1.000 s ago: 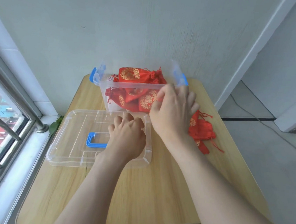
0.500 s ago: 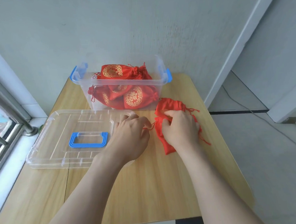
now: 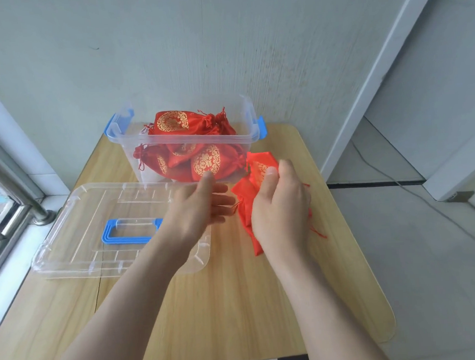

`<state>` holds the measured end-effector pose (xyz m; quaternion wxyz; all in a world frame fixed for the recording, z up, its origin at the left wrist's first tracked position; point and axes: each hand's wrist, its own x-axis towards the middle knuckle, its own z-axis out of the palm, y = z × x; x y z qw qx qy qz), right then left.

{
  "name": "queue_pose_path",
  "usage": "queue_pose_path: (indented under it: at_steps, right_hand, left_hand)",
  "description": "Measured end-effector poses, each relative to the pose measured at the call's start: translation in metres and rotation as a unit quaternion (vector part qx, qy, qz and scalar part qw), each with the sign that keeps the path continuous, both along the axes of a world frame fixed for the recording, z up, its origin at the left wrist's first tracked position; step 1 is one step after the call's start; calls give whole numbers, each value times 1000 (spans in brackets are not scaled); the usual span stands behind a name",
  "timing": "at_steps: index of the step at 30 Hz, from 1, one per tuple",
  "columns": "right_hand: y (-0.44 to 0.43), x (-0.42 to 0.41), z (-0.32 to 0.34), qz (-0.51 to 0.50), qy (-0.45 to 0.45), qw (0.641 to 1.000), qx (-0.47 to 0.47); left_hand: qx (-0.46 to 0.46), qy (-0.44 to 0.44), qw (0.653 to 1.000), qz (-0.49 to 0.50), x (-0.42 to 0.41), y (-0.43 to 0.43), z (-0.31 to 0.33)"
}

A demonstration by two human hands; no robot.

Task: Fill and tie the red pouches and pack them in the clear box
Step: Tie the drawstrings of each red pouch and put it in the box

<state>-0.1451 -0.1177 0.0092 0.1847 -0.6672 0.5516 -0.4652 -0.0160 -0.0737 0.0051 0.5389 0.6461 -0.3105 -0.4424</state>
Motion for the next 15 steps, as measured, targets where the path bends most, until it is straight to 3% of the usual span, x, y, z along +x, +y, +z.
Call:
queue_pose_path:
  at_steps: [3, 5, 9, 12, 15]
  right_hand:
    - [17, 5, 2, 82, -24, 996, -27]
    - [25, 4, 1, 171, -2, 985, -26]
    - [29, 1, -7, 287, 100, 953, -9]
    - [27, 0, -7, 272, 107, 956, 12]
    - [25, 0, -3, 202, 59, 976, 54]
  left_hand:
    - [0, 201, 980, 5, 4, 0, 8]
    - [-22, 243, 970, 0, 8, 3, 10]
    - [-27, 161, 986, 35, 17, 5, 4]
    - [-19, 111, 991, 77, 20, 8, 3]
    - [-19, 103, 992, 77, 17, 9, 8]
